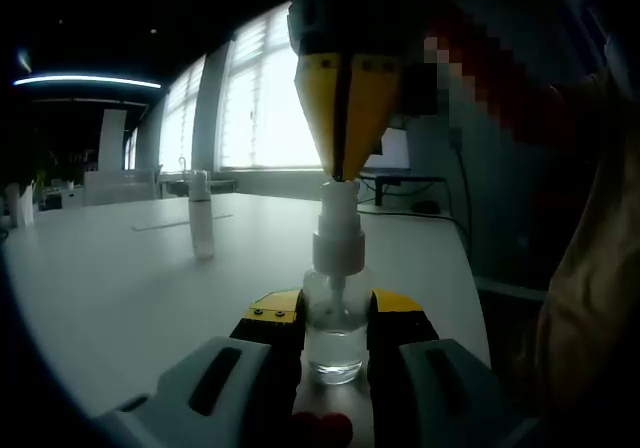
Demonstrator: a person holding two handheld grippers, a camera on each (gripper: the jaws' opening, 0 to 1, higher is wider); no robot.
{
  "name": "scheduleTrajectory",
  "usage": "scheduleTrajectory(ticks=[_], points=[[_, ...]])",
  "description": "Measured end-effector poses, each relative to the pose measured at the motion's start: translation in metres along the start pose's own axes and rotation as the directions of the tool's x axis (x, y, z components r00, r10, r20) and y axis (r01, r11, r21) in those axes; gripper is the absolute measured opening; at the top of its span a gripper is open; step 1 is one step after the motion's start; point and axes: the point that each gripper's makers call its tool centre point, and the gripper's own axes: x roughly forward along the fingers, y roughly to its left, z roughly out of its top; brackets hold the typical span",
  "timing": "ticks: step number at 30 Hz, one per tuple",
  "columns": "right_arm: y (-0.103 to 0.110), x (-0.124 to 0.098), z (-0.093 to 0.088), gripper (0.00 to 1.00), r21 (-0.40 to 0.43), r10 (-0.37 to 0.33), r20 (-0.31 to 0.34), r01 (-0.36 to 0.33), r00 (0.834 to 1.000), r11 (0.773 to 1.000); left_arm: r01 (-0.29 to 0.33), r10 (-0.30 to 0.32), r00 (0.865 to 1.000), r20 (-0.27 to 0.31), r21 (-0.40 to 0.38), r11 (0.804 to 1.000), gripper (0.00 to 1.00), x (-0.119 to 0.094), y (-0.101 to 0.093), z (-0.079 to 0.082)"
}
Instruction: Clamp pump bottle remove cover press pump head put on cover
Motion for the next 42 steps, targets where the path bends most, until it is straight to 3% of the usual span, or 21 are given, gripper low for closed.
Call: scheduleTrajectory(ticks=[42], points=[[0.0013, 0.0054, -0.0012, 0.00, 0.007, 0.012, -0.009, -0.012, 1.000, 1.000, 0.001, -0.001, 1.000, 0.000, 0.001, 1.000, 0.15, 0.0001, 0.0008, -0.0002]])
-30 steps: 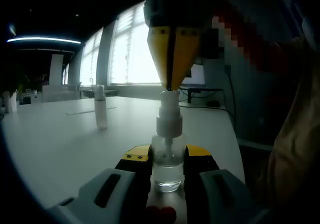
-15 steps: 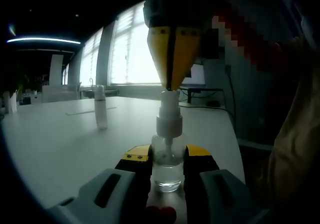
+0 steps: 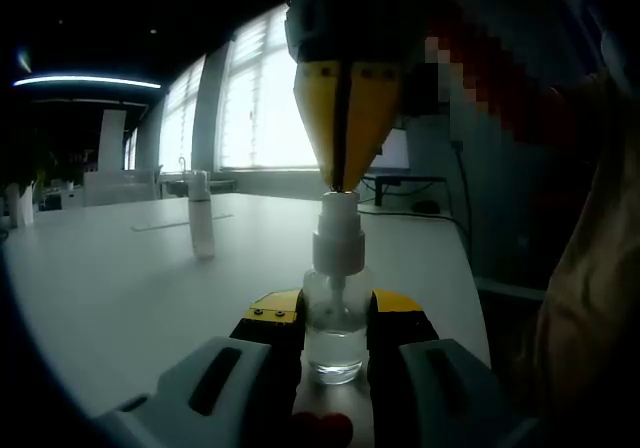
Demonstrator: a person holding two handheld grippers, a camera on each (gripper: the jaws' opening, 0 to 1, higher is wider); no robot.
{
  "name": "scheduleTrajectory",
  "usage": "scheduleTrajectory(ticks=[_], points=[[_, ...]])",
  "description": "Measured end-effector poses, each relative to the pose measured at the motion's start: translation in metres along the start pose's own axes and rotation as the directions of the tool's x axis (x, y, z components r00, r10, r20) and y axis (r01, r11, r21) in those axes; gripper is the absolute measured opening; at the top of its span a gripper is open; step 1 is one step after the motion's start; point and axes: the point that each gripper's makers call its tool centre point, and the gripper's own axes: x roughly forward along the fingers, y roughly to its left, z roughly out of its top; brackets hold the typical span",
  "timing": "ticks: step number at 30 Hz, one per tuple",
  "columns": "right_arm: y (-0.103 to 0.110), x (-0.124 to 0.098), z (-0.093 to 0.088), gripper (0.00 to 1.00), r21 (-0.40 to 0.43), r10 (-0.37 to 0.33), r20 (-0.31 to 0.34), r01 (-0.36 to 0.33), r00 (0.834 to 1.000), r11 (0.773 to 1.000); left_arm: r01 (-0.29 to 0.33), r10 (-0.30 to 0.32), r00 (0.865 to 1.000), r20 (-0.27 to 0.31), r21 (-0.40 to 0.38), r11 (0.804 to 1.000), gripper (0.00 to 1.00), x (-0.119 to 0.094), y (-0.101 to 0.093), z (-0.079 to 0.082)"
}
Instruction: Clamp pump bottle remove cover press pump head put on cover
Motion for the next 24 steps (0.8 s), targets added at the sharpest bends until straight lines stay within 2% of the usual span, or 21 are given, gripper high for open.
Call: scheduleTrajectory(ticks=[4, 12, 24], points=[[0.0009, 0.0005, -0.0004, 0.00, 0.000, -0.001, -0.003, 0.001, 1.000, 1.000, 0.000, 0.000, 1.000, 0.000, 0.001, 1.000, 0.15, 0.0002, -0.0008, 0.0002], [0.0011, 0.0003, -0.0011, 0.00, 0.035, 0.018, 0.042, -0.019, 0.999, 0.999, 0.001, -0.001, 1.000, 0.000, 0.001, 1.000, 0.15, 0.0000, 0.0008, -0.0004], [0.0006, -0.0003, -0.0014, 0.00, 0.009, -0.005, 0.005, 0.005, 1.000, 1.000, 0.000, 0.000, 1.000, 0.000, 0.002, 1.000, 0.15, -0.0001, 0.0012, -0.0006]])
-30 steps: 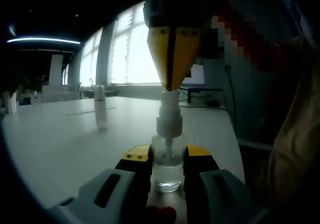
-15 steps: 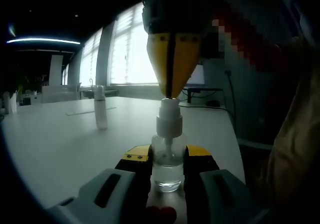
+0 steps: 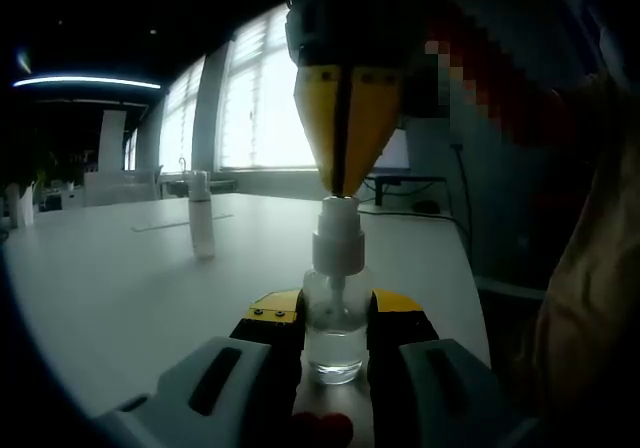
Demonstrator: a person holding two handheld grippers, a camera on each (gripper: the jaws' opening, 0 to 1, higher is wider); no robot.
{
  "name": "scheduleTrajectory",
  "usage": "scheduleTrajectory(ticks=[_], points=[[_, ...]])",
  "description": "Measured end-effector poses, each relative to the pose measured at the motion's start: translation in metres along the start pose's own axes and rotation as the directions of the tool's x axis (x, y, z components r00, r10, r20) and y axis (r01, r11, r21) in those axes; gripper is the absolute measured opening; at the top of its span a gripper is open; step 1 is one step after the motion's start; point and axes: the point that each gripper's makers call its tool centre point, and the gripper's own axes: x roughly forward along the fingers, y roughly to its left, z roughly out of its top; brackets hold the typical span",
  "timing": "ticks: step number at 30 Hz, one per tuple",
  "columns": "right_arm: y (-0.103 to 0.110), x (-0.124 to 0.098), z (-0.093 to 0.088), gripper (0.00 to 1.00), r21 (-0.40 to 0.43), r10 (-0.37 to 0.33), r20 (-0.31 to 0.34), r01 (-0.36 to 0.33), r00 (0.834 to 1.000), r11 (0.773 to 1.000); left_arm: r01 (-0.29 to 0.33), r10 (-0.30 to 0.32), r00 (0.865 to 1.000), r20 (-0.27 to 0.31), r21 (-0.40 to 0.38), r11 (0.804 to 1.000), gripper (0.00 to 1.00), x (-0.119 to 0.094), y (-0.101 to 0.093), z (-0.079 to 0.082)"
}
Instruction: Clamp pump bottle remove cover press pump head put on cover
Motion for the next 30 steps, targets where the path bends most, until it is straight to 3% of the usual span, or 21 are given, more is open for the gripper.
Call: scheduleTrajectory(ticks=[9, 30], points=[[-0.0008, -0.0070, 0.0009, 0.00, -0.021, -0.018, 0.058, 0.020, 0.998, 1.000, 0.000, 0.000, 1.000, -0.001, 0.002, 1.000, 0.15, 0.0009, -0.0026, 0.0005], [-0.0022, -0.0066, 0.0027, 0.00, 0.011, -0.025, 0.078, 0.024, 0.997, 1.000, -0.001, 0.001, 1.000, 0.001, 0.000, 1.000, 0.15, 0.0000, -0.0019, 0.0005]])
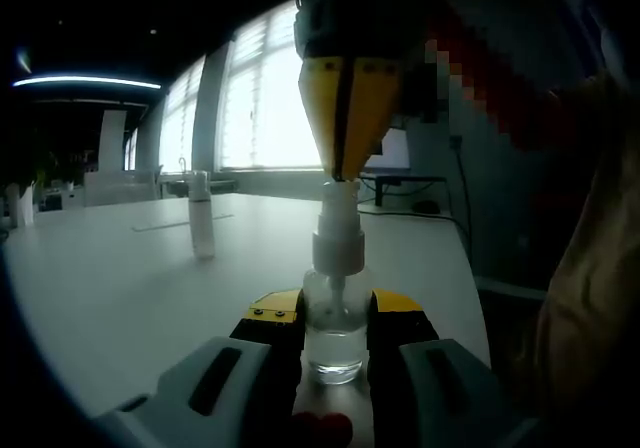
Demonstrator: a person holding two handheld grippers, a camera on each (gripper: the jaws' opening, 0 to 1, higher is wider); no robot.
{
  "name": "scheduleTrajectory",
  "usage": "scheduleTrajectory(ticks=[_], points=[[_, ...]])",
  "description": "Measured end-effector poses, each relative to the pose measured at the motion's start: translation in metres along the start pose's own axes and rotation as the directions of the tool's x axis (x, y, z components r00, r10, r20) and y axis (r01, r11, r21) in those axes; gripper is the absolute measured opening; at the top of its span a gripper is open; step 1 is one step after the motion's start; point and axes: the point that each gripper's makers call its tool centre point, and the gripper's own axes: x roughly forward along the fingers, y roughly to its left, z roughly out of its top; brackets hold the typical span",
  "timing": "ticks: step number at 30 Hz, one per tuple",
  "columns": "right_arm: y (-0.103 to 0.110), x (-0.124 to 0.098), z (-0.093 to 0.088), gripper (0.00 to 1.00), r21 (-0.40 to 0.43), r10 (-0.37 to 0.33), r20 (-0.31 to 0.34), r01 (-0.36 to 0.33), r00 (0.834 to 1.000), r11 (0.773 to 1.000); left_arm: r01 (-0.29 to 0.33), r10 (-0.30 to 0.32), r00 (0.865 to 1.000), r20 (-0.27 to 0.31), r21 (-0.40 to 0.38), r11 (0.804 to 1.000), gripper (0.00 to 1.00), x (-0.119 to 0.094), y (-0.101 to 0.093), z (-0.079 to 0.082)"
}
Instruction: Clamp pump bottle remove cover press pump head put on cover
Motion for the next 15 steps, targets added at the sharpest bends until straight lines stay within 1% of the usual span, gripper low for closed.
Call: scheduleTrajectory(ticks=[5, 9, 15], points=[[-0.0002, -0.0001, -0.0002, 0.00, -0.002, 0.001, 0.003, -0.001, 1.000, 1.000, 0.001, -0.001, 1.000, 0.000, -0.003, 1.000, 0.15, -0.0001, 0.0003, 0.0001], [-0.0008, -0.0006, -0.0002, 0.00, 0.009, 0.000, 0.022, 0.000, 1.000, 1.000, 0.000, 0.000, 1.000, 0.000, -0.004, 1.000, 0.15, -0.0002, 0.0003, 0.0002], [-0.0020, -0.0008, 0.0008, 0.00, 0.013, -0.035, 0.036, 0.034, 0.999, 0.999, -0.001, 0.001, 1.000, -0.001, -0.006, 1.000, 0.15, -0.0003, 0.0006, 0.0003]])
